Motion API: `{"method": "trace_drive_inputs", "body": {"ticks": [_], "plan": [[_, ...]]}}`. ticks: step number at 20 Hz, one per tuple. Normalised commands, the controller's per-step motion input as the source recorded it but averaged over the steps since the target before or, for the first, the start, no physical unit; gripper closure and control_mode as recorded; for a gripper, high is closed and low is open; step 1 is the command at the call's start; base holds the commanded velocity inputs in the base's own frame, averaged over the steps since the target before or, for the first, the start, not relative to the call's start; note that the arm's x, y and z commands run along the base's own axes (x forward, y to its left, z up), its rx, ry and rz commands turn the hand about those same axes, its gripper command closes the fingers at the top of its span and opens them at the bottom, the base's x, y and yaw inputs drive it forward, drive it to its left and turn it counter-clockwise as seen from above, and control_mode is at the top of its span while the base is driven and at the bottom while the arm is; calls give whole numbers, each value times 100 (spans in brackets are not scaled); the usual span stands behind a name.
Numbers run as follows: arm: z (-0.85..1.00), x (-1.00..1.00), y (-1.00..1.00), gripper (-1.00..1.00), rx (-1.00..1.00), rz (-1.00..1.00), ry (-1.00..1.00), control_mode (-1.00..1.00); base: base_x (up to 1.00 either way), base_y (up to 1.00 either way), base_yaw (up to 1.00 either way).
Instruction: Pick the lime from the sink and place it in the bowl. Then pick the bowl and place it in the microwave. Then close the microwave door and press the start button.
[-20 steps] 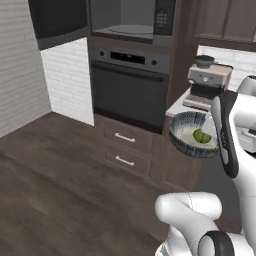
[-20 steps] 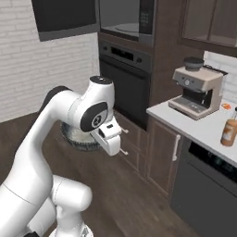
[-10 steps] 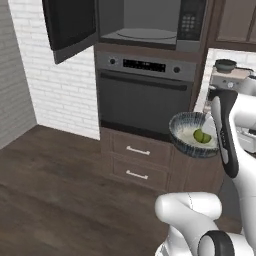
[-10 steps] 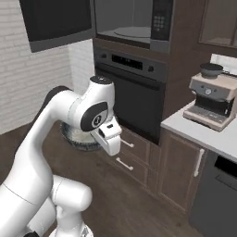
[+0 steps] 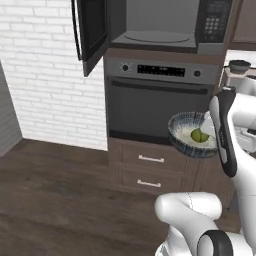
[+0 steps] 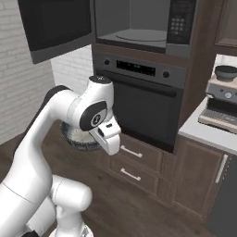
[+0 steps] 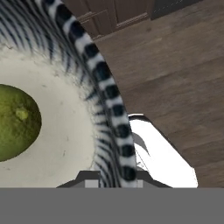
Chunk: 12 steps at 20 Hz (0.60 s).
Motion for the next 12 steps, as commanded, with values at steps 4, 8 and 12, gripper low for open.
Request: {"method": "trace_drive_inputs", "body": {"ticks": [4,8,12], "plan": [[0,0,0,100,0,0,0,100,28,16,-25],[0,0,0,100,0,0,0,100,12,2,-8],[0,0,0,100,0,0,0,100,44,4,0]]}}
